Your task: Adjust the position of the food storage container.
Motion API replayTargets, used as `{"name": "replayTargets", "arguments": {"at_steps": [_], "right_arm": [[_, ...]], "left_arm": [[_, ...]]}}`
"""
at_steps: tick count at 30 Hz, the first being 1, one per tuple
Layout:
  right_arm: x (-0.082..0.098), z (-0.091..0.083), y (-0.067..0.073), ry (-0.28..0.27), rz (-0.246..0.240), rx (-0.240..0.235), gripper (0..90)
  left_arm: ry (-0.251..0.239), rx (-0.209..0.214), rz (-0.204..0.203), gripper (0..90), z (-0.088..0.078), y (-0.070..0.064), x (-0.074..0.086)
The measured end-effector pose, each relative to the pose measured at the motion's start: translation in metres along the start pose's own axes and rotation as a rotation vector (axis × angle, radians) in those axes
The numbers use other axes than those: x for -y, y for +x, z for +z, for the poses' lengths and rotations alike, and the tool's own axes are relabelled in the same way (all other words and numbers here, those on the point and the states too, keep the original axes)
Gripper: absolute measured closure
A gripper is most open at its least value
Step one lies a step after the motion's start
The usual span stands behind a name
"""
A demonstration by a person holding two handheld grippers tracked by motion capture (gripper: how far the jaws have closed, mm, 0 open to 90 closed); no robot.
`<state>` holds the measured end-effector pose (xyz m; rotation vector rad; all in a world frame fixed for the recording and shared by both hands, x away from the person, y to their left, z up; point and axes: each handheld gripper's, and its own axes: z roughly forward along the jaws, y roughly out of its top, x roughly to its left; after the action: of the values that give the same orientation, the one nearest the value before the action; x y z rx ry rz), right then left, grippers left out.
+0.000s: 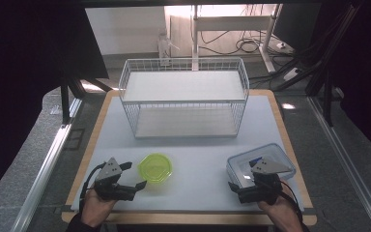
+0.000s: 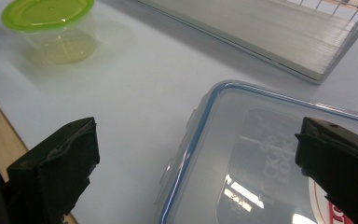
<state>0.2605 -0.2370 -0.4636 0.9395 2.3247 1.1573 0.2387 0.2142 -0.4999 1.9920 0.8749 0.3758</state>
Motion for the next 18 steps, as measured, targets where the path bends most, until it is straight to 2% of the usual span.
{"name": "replayTargets", "arguments": {"at_steps": [2, 5, 9, 12, 13, 16, 18], "right_arm": [[0.000, 0.000, 0.001, -0.002, 0.003, 0.003, 0.0], [0.002, 0.003, 0.002, 0.002, 0.008, 0.017, 0.0], [0.003, 0.004, 0.003, 0.009, 0.012, 0.008, 0.0], [0.004, 0.005, 0.002, 0.010, 0.029, 0.019, 0.0], [0.004, 0.005, 0.002, 0.010, 0.031, 0.013, 0.0], [0.005, 0.004, 0.001, -0.001, 0.034, 0.030, 0.0], [0.005, 0.003, 0.001, -0.010, 0.042, 0.033, 0.5]], "left_arm": [[0.037, -0.005, 0.016, 8.6, 0.003, -0.003, 0.000], [0.060, -0.022, 0.037, 6.6, 0.005, -0.006, -0.001], [0.055, -0.022, 0.032, 4.3, 0.003, -0.007, -0.003], [0.029, 0.014, 0.012, 3.9, 0.000, -0.006, -0.004], [0.027, 0.014, 0.011, 4.1, -0.001, -0.006, -0.004], [0.030, 0.000, 0.018, 8.0, -0.001, -0.008, -0.005], [0.022, -0.002, 0.036, 13.0, -0.002, -0.011, -0.007]]}}
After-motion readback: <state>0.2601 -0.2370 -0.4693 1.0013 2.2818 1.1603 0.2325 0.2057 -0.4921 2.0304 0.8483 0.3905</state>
